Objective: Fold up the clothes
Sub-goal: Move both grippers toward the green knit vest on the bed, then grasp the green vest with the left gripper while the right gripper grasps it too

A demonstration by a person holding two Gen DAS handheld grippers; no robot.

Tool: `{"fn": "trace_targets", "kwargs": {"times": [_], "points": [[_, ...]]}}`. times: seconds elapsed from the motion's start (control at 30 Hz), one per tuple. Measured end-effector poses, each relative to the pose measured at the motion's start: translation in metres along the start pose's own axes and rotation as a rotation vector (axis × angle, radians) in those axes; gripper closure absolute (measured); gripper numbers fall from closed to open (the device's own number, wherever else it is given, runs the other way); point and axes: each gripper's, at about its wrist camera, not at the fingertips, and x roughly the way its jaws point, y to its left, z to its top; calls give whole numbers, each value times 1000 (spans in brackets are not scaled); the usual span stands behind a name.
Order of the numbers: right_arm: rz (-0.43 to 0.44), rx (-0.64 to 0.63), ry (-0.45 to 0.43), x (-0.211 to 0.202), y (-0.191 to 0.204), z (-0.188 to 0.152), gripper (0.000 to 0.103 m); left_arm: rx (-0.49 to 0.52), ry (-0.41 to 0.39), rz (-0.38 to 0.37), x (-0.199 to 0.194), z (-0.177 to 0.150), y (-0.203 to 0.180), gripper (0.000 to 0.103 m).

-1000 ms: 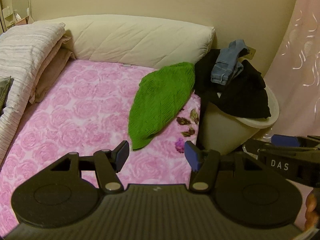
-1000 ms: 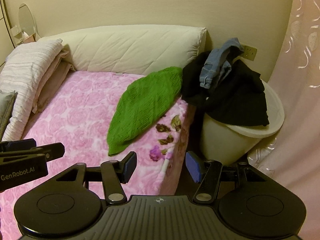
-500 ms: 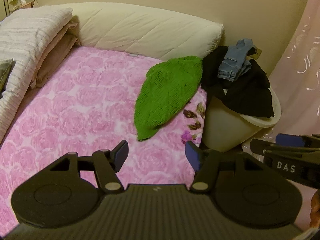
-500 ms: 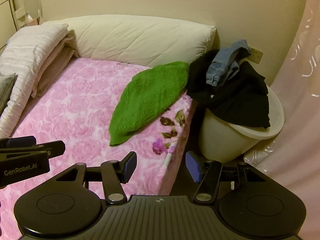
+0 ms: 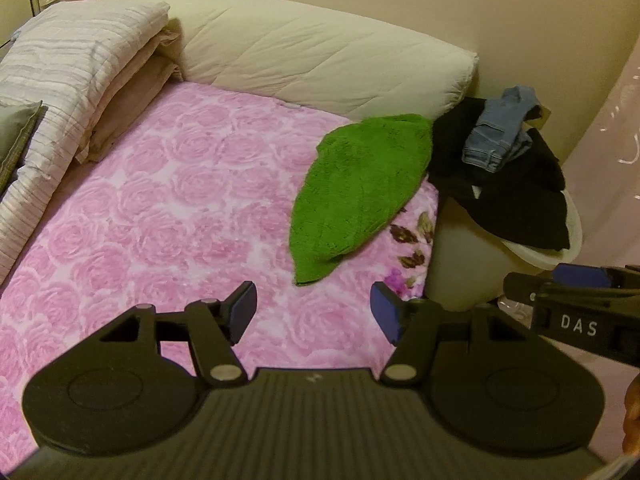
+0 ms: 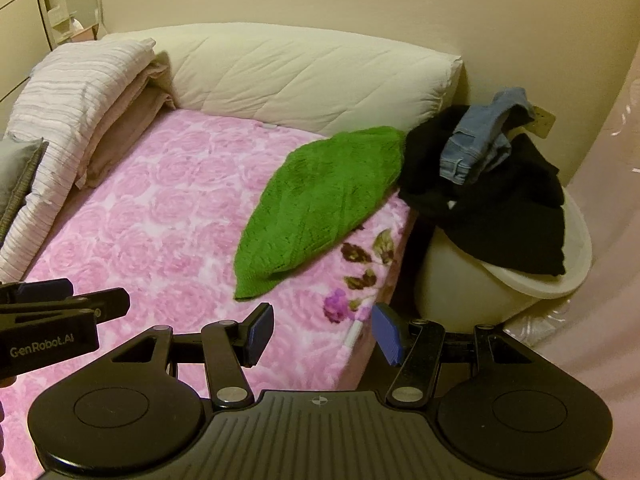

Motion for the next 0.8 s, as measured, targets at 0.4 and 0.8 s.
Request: {"fn": "trace_targets", "kwargs": {"times": [0.4,0.8], "points": [[67,-14,106,90,-44,42,45,-3,81,34,81,48,-28,42],[37,156,255,201,-132,78,45,-12,199,-4,216,92,-74,44]]}}
